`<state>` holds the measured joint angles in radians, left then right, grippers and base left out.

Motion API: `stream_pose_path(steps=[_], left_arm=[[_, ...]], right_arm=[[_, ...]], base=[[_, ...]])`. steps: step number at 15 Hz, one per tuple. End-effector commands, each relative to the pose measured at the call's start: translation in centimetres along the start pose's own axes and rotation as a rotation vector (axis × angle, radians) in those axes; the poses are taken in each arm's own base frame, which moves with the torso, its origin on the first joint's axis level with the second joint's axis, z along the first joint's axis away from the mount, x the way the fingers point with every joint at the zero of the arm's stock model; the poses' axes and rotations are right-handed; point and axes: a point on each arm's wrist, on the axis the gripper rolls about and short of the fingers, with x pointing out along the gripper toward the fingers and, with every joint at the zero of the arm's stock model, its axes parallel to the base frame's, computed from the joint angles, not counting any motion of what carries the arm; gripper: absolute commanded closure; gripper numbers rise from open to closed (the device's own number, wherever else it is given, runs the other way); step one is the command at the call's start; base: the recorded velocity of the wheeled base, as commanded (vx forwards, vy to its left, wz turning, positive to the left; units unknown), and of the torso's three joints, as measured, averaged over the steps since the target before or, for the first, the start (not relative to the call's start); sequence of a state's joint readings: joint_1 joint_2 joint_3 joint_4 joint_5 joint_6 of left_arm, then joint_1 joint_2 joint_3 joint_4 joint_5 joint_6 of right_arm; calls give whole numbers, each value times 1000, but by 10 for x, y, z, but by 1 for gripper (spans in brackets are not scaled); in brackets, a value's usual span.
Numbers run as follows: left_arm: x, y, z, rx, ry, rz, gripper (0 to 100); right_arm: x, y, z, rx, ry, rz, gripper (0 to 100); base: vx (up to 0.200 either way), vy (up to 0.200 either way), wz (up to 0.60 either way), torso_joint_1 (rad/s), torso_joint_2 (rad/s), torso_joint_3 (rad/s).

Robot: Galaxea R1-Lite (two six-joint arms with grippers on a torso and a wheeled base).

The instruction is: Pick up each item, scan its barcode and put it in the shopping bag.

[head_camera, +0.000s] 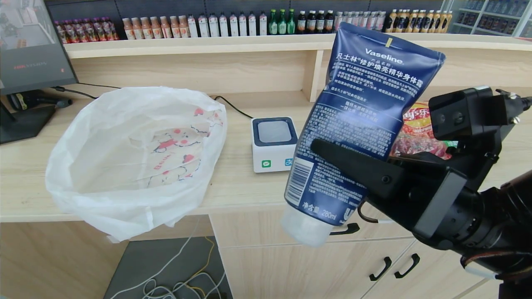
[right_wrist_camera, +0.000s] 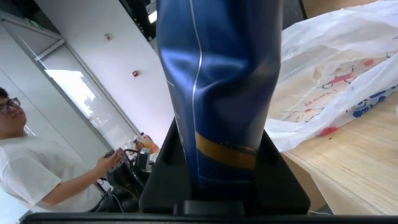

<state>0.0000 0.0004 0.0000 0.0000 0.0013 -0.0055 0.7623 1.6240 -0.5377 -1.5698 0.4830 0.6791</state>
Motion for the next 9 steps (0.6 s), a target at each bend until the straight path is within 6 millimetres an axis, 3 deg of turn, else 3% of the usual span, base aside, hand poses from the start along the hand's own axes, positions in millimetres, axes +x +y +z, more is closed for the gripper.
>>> stream_pose_path(steps=[1,9], left_arm=[[0,0,0,-1,0,0,0],[0,0,0,-1,0,0,0]], right_arm=[[-1,0,-1,-15,2,1,100],[-1,0,-5,-178,13,-8,100]], base=[[0,0,0,0,0,0],[0,0,0,0,0,0]])
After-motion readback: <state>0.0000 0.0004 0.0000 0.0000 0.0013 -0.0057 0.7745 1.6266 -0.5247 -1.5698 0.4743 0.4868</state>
